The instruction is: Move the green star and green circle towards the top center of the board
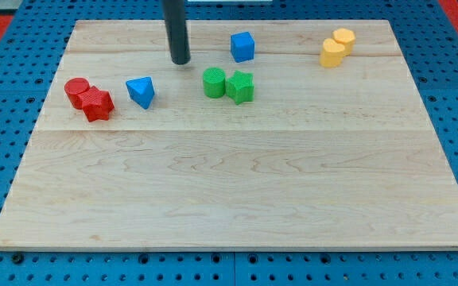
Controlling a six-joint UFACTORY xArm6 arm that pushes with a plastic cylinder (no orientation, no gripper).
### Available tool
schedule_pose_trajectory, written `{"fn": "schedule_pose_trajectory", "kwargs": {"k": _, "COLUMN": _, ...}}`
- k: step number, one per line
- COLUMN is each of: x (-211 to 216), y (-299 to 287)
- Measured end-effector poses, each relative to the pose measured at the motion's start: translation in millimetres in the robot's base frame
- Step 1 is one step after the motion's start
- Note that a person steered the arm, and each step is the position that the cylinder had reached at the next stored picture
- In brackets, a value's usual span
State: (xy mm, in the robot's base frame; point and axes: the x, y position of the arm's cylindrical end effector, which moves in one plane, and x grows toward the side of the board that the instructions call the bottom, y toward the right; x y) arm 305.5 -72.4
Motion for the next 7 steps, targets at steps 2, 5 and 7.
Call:
{"fn": "schedule_pose_trajectory", "kwargs": {"k": 2, "x": 62.5, "y": -59.0}}
{"fn": "schedule_pose_trajectory", "kwargs": {"k": 5, "x": 117.7, "y": 75.2}}
{"fn": "schedule_pose_trajectory", "kwargs": {"k": 7, "x": 56.8, "y": 56.7}}
